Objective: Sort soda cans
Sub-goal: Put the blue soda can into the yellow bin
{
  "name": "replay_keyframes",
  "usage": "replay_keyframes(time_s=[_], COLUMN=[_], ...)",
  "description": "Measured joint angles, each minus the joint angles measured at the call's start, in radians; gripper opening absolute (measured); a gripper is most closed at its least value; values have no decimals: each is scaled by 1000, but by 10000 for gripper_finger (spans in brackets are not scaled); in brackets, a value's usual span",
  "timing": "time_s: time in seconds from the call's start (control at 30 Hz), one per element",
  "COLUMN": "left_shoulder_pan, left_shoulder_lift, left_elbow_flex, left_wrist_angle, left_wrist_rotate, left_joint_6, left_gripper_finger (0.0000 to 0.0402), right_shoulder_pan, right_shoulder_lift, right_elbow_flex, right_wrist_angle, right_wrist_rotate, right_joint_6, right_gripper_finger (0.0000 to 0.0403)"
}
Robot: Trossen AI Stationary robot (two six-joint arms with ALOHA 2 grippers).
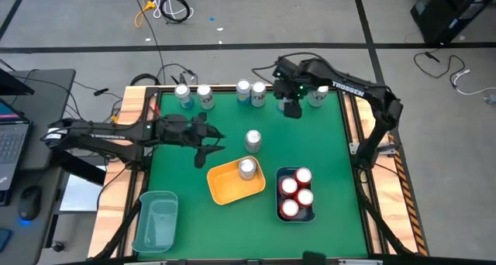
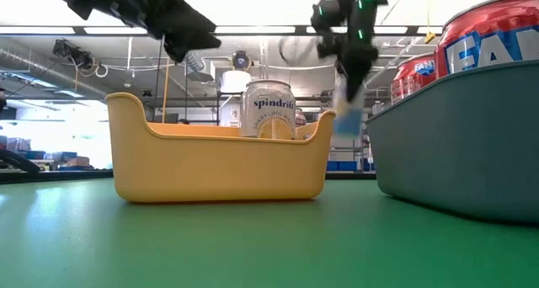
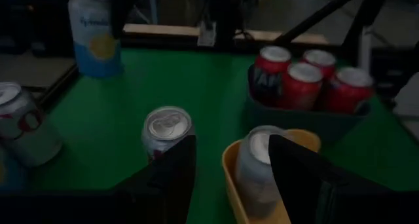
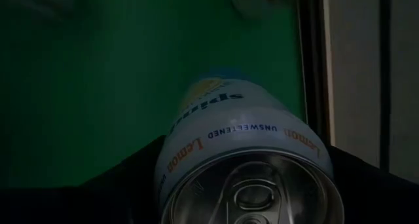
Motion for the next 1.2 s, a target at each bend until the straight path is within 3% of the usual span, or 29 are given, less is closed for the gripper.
replay_keyframes(time_s=[0.27,0.47,0.6,0.77,1.03,1.2], left_shoulder_pan=[10,10,10,10,10,10], left_shoulder_lift=[-139,-187,-187,-185,-185,-191], left_elbow_flex=[0,0,0,0,0,0], left_wrist_angle=[-96,-180,-200,-202,-228,-242], left_wrist_rotate=[-13,-105,-112,-114,-150,-161], left_joint_6=[-2,-3,-5,-6,-4,2], left_gripper_finger=[197,197,197,197,197,197], right_shoulder_pan=[279,486,582,616,607,607], right_shoulder_lift=[-3,-2,35,159,428,476], right_elbow_flex=[274,299,300,375,709,674], right_wrist_angle=[-76,8,134,158,-8,-8], right_wrist_rotate=[2,-7,-28,-61,-101,-114], right_joint_6=[149,278,368,411,313,290], right_gripper_finger=[287,287,287,287,287,287])
